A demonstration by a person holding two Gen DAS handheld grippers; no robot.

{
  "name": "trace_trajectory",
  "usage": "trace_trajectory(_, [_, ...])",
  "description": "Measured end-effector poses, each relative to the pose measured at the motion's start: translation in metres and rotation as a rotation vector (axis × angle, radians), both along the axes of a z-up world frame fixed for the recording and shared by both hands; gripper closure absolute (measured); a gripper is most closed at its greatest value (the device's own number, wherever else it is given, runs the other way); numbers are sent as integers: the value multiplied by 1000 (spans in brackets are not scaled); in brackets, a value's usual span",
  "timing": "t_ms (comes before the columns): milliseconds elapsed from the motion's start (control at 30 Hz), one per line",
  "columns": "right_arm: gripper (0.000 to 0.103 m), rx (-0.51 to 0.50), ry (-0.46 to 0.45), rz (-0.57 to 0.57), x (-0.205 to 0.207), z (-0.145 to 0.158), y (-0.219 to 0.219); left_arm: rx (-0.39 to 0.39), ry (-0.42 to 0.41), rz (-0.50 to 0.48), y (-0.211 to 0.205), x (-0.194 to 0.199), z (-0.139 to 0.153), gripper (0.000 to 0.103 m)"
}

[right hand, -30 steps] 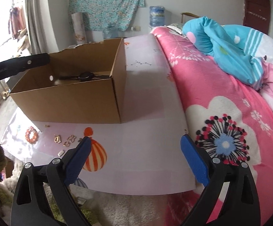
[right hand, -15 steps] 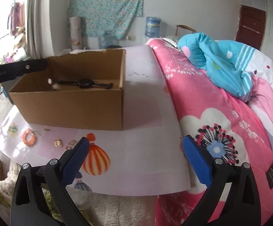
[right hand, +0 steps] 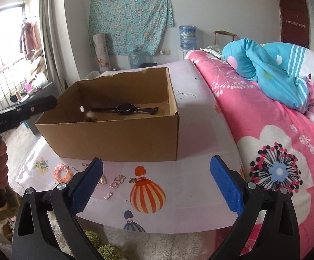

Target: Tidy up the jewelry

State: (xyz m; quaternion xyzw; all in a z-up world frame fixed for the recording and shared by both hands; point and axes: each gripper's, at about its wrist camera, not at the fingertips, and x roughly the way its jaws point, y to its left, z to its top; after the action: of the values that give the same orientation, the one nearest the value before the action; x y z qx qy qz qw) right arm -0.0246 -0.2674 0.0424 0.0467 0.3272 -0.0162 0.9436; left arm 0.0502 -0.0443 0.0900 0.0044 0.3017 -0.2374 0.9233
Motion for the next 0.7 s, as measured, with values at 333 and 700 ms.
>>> trace_trajectory(333, [7,54,76,31,6,-19,6,39,81,-3,14,-28,-39,40])
trace_trajectory(700, [7,39,124,90,12,-33,32,58,211,-103,-8,-35,-90,54])
